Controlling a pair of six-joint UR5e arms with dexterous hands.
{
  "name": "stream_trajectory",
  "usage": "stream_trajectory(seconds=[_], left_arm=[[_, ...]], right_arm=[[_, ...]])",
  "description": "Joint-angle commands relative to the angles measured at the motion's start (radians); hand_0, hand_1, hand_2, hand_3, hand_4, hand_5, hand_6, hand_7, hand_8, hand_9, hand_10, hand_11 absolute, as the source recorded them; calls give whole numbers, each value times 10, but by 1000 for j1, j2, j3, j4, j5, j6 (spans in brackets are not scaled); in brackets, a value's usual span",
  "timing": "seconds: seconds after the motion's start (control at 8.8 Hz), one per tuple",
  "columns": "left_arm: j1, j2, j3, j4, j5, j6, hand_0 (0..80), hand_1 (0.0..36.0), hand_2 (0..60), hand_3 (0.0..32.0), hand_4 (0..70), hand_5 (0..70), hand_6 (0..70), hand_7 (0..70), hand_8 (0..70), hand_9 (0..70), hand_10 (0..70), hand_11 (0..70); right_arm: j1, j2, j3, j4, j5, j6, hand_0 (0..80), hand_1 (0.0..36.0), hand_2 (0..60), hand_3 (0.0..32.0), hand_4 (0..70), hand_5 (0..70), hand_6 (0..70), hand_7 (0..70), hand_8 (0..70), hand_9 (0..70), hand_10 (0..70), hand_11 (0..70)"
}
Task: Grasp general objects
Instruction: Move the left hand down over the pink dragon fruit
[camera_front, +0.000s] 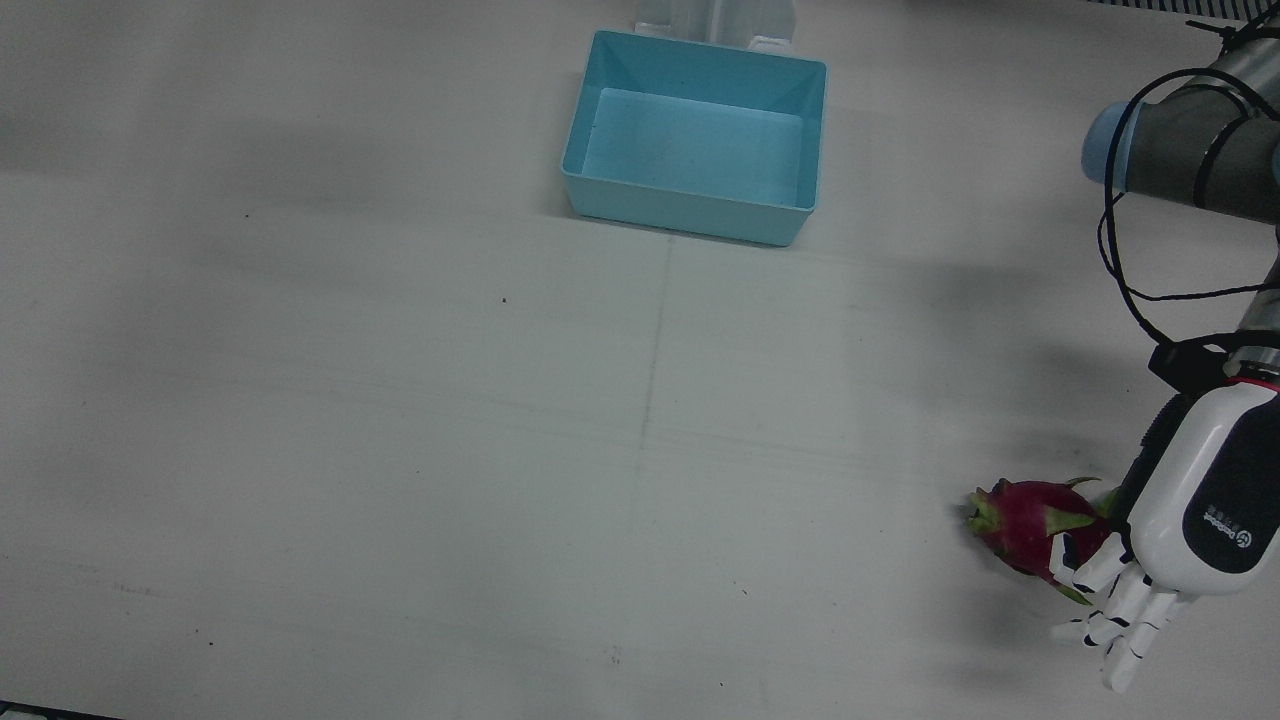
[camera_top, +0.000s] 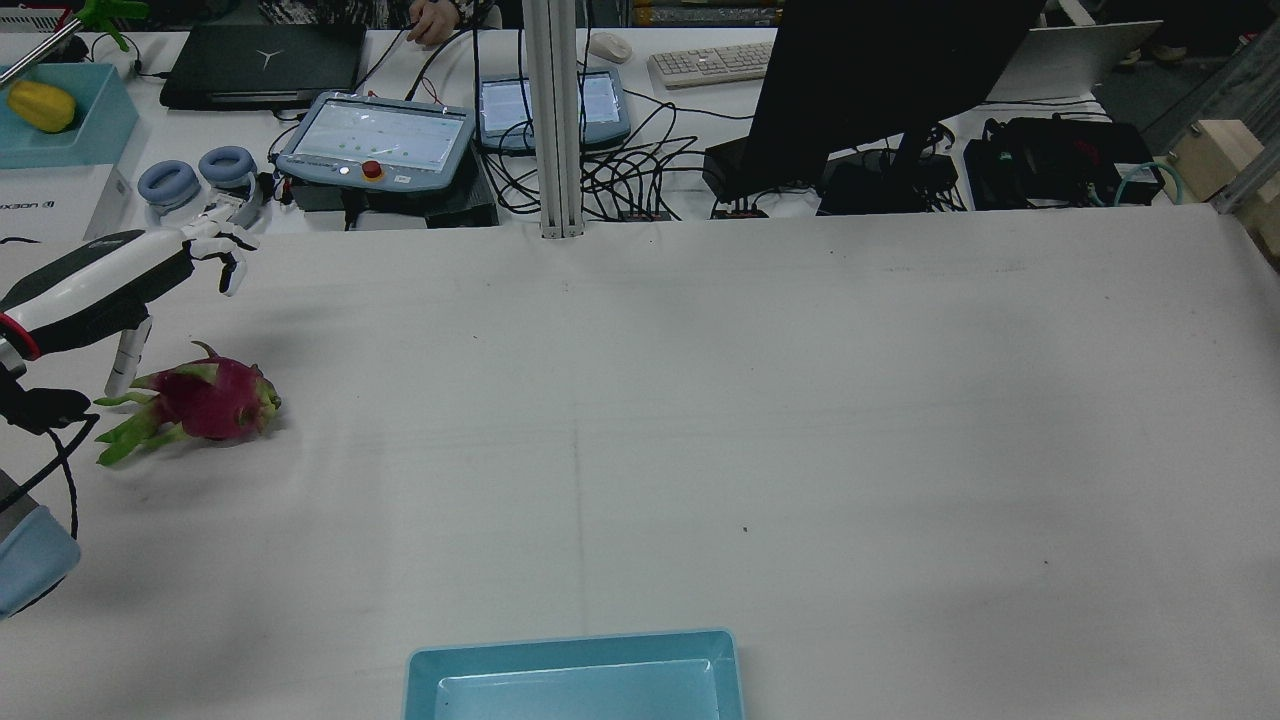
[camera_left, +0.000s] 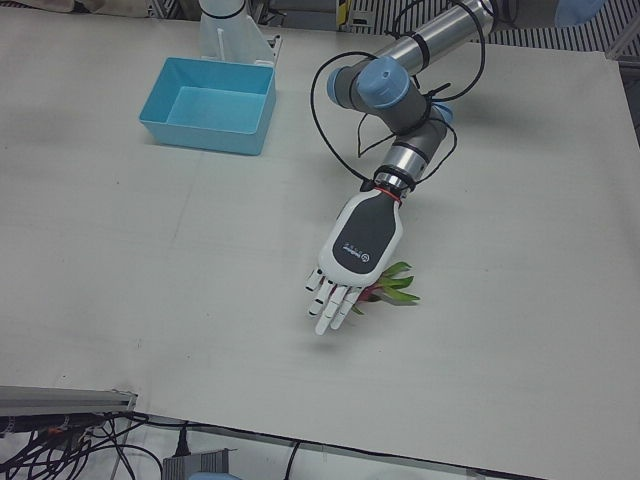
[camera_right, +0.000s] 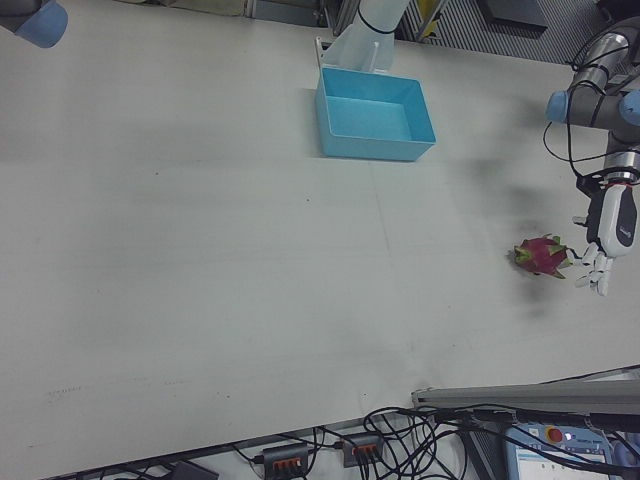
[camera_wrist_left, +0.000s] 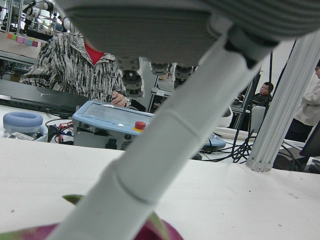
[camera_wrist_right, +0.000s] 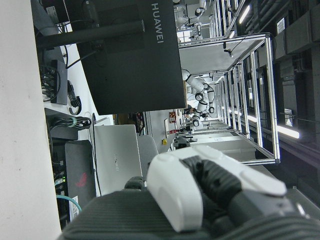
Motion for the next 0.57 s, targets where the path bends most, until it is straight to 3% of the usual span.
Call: stream_trajectory(seconds=[0.0,0.45], left_arm=[[72,6,46,-8,-80,15,800,360,600,0,0,700,0,373,0,60,0,0],[81,-2,121,-47,-83,15,800,360,600,0,0,700,0,425,0,71,0,0]], right_arm=[[0,0,-1,0,0,0,0,0,0,0,0,0,0,0,0,0,0,0],[0,0,-1,0,0,0,0,0,0,0,0,0,0,0,0,0,0,0]])
